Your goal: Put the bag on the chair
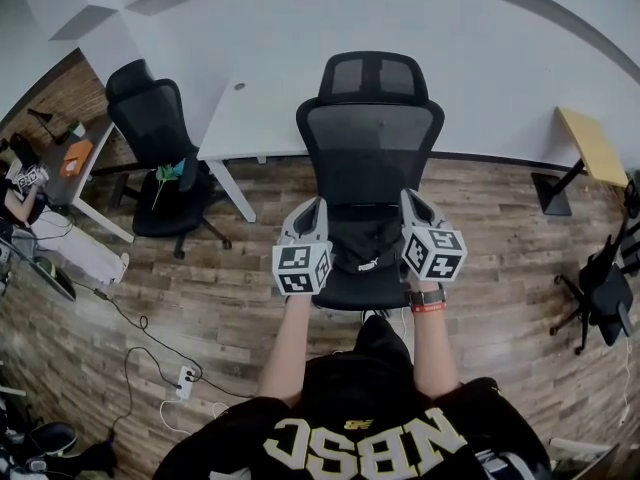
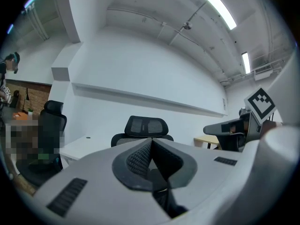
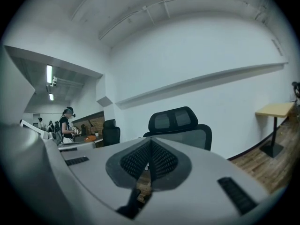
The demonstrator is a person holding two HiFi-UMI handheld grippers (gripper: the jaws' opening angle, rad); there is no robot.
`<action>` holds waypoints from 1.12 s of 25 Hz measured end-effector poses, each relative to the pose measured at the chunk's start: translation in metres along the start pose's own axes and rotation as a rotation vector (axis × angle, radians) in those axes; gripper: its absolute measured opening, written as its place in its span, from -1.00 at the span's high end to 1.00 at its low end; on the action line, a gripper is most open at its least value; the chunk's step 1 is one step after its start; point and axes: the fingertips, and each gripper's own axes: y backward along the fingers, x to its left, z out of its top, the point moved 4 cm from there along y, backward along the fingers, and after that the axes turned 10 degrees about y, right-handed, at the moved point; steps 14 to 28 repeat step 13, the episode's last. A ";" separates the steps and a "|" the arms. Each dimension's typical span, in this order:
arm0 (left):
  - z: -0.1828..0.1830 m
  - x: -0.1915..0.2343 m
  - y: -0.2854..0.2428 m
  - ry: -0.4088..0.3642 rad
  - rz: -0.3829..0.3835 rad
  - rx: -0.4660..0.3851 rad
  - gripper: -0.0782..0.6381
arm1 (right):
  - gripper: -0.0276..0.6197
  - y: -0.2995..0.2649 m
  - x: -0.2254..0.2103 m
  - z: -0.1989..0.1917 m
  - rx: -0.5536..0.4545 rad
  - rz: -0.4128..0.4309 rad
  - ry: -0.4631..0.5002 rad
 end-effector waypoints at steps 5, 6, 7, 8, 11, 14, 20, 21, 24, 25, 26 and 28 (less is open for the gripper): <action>-0.002 -0.002 -0.001 0.014 -0.002 -0.001 0.74 | 0.89 0.006 -0.002 0.013 -0.013 -0.008 0.010; -0.002 -0.003 -0.001 0.016 -0.003 -0.001 0.74 | 0.89 0.006 -0.001 0.011 -0.009 -0.005 0.011; -0.003 -0.002 -0.001 0.018 -0.003 -0.001 0.74 | 0.89 0.006 -0.001 0.008 -0.004 0.000 0.011; -0.005 -0.002 -0.001 0.022 -0.002 0.002 0.74 | 0.89 0.007 -0.002 0.006 0.000 0.003 0.012; -0.016 0.006 0.003 0.045 0.012 0.025 0.74 | 0.89 0.011 -0.009 0.005 0.007 0.012 0.014; -0.023 0.014 0.006 0.064 0.026 0.040 0.74 | 0.89 0.012 -0.014 0.005 0.014 0.032 0.018; -0.023 0.014 0.006 0.064 0.026 0.040 0.74 | 0.89 0.012 -0.014 0.005 0.014 0.032 0.018; -0.023 0.014 0.006 0.064 0.026 0.040 0.74 | 0.89 0.012 -0.014 0.005 0.014 0.032 0.018; -0.023 0.014 0.006 0.064 0.026 0.040 0.74 | 0.89 0.012 -0.014 0.005 0.014 0.032 0.018; -0.023 0.014 0.006 0.064 0.026 0.040 0.74 | 0.89 0.012 -0.014 0.005 0.014 0.032 0.018; -0.023 0.014 0.006 0.064 0.026 0.040 0.74 | 0.89 0.012 -0.014 0.005 0.014 0.032 0.018; -0.023 0.014 0.006 0.064 0.026 0.040 0.74 | 0.89 0.012 -0.014 0.005 0.014 0.032 0.018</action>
